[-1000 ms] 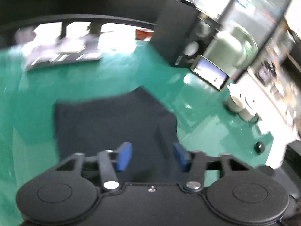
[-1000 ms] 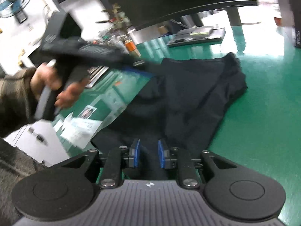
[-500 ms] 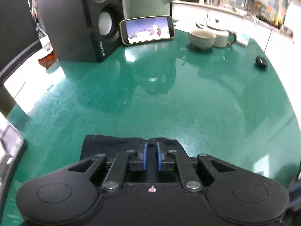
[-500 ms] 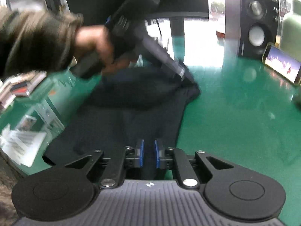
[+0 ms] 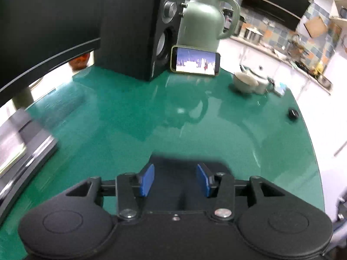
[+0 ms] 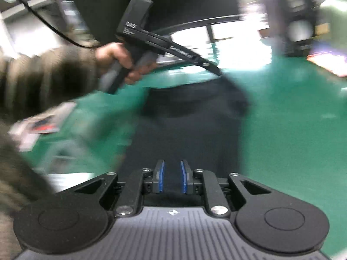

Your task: Fold clothes

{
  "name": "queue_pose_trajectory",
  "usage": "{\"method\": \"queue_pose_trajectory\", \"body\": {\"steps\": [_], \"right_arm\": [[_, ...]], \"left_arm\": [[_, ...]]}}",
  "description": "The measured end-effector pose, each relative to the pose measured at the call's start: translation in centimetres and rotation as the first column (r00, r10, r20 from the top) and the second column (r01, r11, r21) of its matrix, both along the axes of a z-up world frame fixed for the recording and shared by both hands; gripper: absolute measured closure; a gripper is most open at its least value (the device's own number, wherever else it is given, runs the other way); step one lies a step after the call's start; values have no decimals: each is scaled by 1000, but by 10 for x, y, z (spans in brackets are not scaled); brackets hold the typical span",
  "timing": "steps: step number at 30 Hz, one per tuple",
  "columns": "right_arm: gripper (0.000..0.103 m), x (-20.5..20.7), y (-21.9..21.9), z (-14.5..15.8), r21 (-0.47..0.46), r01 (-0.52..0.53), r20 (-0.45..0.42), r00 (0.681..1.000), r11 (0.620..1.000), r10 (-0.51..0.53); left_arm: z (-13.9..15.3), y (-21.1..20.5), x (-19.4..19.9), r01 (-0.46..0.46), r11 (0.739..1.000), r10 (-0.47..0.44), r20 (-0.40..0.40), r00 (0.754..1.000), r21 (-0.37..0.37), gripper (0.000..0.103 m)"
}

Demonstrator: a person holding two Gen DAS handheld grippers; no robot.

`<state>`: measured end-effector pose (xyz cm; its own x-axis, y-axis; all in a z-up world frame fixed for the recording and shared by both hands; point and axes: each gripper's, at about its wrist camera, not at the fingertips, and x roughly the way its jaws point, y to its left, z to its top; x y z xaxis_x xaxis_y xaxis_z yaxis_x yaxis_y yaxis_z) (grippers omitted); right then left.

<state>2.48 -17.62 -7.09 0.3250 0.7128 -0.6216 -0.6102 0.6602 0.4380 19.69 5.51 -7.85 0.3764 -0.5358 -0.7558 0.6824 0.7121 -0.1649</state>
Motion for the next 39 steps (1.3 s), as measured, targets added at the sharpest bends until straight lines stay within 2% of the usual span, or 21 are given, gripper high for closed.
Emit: {"method": "queue_pose_trajectory", "body": {"steps": [3, 4, 5, 7, 9, 12, 13, 14, 15, 16, 17, 18, 19, 21, 23, 25, 28, 30, 32, 36, 39], "right_arm": [[86, 11, 30, -13, 7, -153, -17, 988, 988, 153], [86, 13, 37, -19, 1, -184, -36, 982, 983, 184], [86, 15, 44, -24, -5, -217, -56, 975, 976, 216], [87, 15, 60, -41, -45, -295, -130, 949, 954, 287], [85, 13, 64, -41, -19, -324, -162, 935, 946, 317], [81, 11, 65, -27, -42, -344, -113, 934, 938, 338], [80, 15, 59, -20, -37, -311, -84, 948, 950, 307], [80, 17, 54, -16, -31, -273, -66, 960, 961, 271], [80, 27, 39, -7, -14, -151, -24, 988, 988, 151], [80, 35, 28, 0, -10, -41, 6, 999, 999, 41], [81, 41, 22, 2, -16, 16, 23, 1000, 1000, -16], [86, 55, 9, 5, -49, 140, 63, 989, 989, -137], [89, 57, 8, 5, -56, 150, 68, 987, 987, -146], [95, 83, 5, 4, -182, 253, 169, 960, 950, -223], [96, 102, 8, 1, -258, 295, 242, 942, 920, -234], [96, 118, 13, -2, -299, 322, 294, 927, 898, -234], [96, 137, 18, -10, -331, 349, 325, 914, 877, -242], [96, 148, 19, -22, -381, 340, 296, 926, 860, -235], [96, 146, 20, -30, -362, 337, 293, 926, 869, -236], [96, 140, 23, -29, -378, 347, 290, 925, 858, -247], [96, 145, 24, -15, -301, 371, 322, 907, 878, -273]], "left_arm": [[-14, 20, -23, -1, 998, 4, -45, 999, 66, 60], [-18, 22, -26, -11, 996, 15, -44, 999, 92, 61], [-26, 26, -35, -48, 991, 48, 0, 999, 124, 59], [-29, 28, -34, -91, 991, 92, -2, 996, 101, 59], [-28, 28, -32, -116, 989, 117, -6, 993, 88, 59], [-24, 25, -30, -139, 986, 138, 19, 990, 96, 57], [-21, 24, -30, -151, 984, 149, 31, 988, 97, 50], [-17, 25, -34, -155, 984, 152, 48, 987, 86, 35], [-12, 26, -38, -158, 985, 154, 71, 986, 65, 28], [-8, 26, -43, -161, 986, 156, 94, 983, 43, 20], [-4, 26, -47, -164, 986, 160, 113, 980, 23, 19], [-2, 26, -49, -166, 986, 163, 118, 980, 20, 19], [0, 24, -51, -178, 984, 174, 119, 977, 19, 19], [-3, 22, -49, -190, 982, 188, 88, 978, 18, 25], [-13, 20, -45, -211, 977, 210, 44, 977, 29, 48], [-21, 20, -41, -234, 971, 233, 18, 972, 49, 57], [-30, 25, -38, -262, 965, 263, -15, 965, 27, 58], [-30, 26, -38, -266, 964, 266, -20, 964, 23, 58], [-31, 28, -37, -268, 963, 268, -24, 963, 20, 58], [-30, 34, -38, -296, 955, 295, -38, 955, 2, 58], [-19, 37, -42, -317, 948, 317, -18, 948, -29, 56]]}}
